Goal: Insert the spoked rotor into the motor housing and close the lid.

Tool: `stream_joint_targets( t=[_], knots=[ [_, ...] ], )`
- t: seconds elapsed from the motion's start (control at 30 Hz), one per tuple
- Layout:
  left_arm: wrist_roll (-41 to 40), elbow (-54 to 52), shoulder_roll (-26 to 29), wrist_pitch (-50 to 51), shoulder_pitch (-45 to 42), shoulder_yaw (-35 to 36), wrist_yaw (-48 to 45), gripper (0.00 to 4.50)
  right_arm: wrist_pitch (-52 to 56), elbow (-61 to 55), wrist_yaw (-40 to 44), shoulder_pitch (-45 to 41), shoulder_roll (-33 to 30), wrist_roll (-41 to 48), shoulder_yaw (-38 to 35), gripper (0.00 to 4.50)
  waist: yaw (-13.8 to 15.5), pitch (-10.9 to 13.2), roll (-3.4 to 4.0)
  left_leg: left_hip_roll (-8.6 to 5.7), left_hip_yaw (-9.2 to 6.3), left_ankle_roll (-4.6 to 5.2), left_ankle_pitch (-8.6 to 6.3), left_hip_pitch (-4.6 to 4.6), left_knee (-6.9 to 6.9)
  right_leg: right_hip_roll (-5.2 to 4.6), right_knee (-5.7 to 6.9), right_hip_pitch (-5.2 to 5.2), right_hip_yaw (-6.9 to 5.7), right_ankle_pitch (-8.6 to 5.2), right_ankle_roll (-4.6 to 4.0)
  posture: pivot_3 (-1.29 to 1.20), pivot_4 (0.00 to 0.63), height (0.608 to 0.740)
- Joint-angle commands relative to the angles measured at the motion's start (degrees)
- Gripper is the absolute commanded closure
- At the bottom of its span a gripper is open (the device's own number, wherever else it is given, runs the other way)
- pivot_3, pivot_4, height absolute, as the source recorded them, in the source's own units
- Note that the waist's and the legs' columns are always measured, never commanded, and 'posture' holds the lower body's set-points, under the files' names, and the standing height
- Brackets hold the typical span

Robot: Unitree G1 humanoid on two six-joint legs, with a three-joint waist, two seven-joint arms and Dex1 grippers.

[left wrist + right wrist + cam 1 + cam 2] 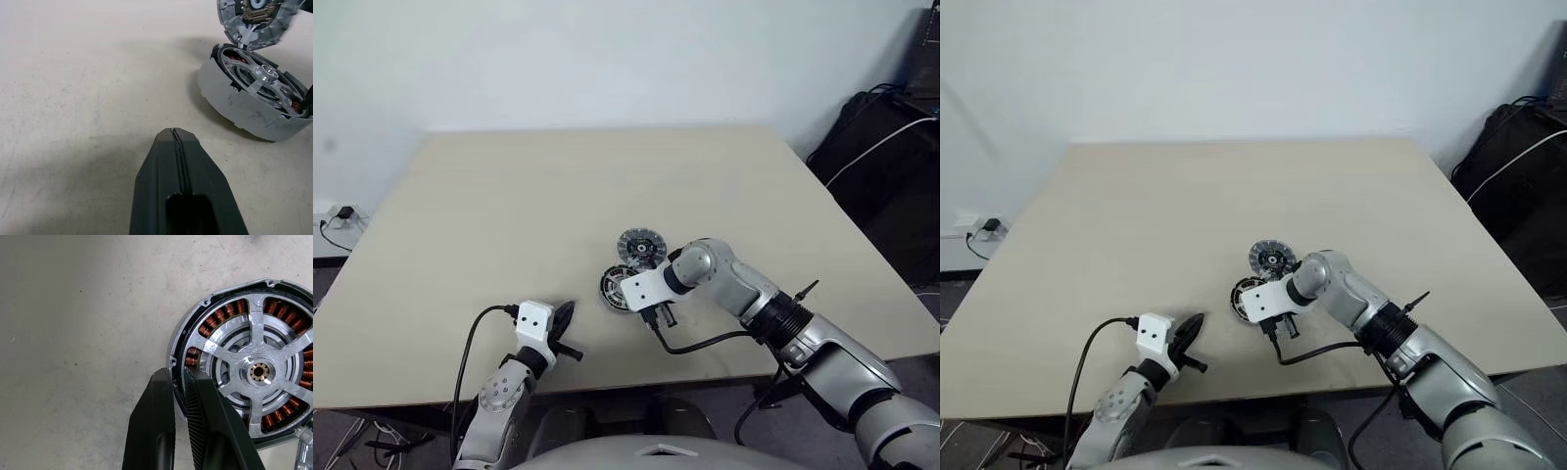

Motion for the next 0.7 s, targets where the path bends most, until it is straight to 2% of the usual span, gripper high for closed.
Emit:
stream_joint_targets(
  t=[0.03, 0.2, 0.4, 0.5, 0.6, 0.7],
  knots=[
    [0.41, -1.92, -0.34, -1.34, -0.76, 0.08, -0.06, 4.50, 0.30, -0.06, -0.98, 0.20, 0.09, 0.17, -2.34, 4.43, 0.01, 0.00, 0.00, 0.00, 0.00, -0.01, 0.00, 0.00, 0.00, 0.00, 0.00, 0.00, 0.00, 0.01, 0.01, 0.00, 0.000, 0.740],
    [0.44, -1.37, -0.35, -1.50, -1.04, 0.00, -0.32, 4.50, 6.68, -6.21, -1.30, 3.17, -0.21, 3.77, -6.66, 4.43, 0.15, 0.00, 0.00, 0.00, 0.00, -0.01, 0.00, -0.01, 0.00, -0.02, 0.00, -0.01, 0.01, 0.03, -0.02, 0.00, 0.000, 0.740],
    [0.36, -0.50, -0.31, -1.92, -1.08, 0.16, -0.70, 4.50, 19.88, -22.97, 1.19, 11.92, -3.57, 10.59, -11.65, 4.43, 0.62, 0.01, 0.01, 0.00, -0.03, 0.05, -0.04, -0.07, -0.02, -0.04, -0.01, -0.08, -0.03, 0.12, -0.27, 0.00, 0.000, 0.740],
    [0.34, 0.11, -0.33, -1.99, -1.51, 0.16, -1.05, 4.50, 25.72, -29.92, 1.21, 15.55, -5.97, 12.91, -12.41, 4.43, 0.75, 0.02, 0.00, 0.01, -0.03, 0.08, -0.06, -0.07, -0.01, -0.06, -0.02, -0.07, -0.05, -0.02, -0.06, 0.00, 0.000, 0.740],
    [0.30, 0.69, -0.28, -2.00, -2.11, 0.07, -1.53, 4.50, 30.69, -32.95, -1.26, 17.37, -5.91, 14.70, -13.57, 4.43, 0.84, 0.02, -0.02, 0.01, -0.03, 0.35, -0.22, -0.05, 0.01, -0.07, -0.02, -0.05, -0.05, -0.01, -0.02, 0.00, 0.000, 0.740],
    [0.40, 1.28, -0.30, -2.02, -2.59, -0.25, -1.89, 4.50, 38.06, -31.96, -9.61, 17.61, -0.27, 14.61, -15.58, 4.43, 0.79, 0.02, -0.08, 0.02, -0.03, 0.33, -0.20, -0.04, 0.04, -0.07, -0.01, -0.04, -0.05, 0.02, 0.02, 0.00, 0.000, 0.740]
  ],
)
